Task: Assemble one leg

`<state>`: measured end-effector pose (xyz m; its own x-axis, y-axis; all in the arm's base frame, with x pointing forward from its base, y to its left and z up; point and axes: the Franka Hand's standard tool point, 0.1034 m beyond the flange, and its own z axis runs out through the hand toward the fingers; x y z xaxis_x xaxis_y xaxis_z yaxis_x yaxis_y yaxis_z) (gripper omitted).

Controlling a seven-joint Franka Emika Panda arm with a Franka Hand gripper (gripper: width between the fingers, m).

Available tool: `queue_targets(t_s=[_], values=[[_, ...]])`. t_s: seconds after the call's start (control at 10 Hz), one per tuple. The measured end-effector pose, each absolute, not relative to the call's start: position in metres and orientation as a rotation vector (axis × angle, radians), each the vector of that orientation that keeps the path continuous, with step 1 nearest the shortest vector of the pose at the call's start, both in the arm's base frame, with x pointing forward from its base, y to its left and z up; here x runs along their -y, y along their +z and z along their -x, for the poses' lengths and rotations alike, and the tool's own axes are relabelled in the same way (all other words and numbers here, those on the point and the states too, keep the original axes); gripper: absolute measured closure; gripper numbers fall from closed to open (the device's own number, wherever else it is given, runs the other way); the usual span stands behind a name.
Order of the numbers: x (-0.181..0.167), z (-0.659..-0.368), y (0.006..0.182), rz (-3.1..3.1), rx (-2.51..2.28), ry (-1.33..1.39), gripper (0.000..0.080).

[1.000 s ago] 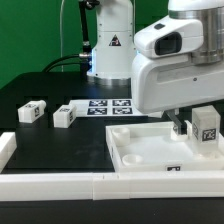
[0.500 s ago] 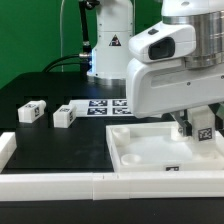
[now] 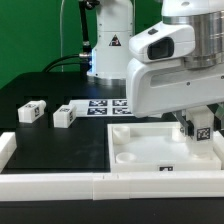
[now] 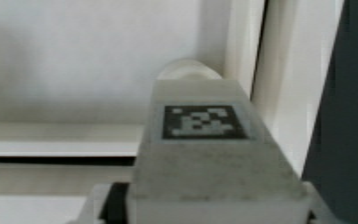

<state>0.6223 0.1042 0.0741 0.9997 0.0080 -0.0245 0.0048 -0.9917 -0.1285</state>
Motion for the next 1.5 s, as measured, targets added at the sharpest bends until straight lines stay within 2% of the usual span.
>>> queue_targets(t_s=[0.8, 1.3, 1.4, 1.5], values=[[-0.1049, -0.6214, 0.072, 2.658, -1.521, 0.084, 0.0508], [-0.1057, -0.6222, 0.072, 2.335, -1.99, 0.099, 0.0508], [-0.1071, -0.622, 0.072, 2.365, -1.951, 0.099, 0.0326], [-0.1116, -0.6209, 0.0723, 2.421, -1.875, 0.093, 0.0211]])
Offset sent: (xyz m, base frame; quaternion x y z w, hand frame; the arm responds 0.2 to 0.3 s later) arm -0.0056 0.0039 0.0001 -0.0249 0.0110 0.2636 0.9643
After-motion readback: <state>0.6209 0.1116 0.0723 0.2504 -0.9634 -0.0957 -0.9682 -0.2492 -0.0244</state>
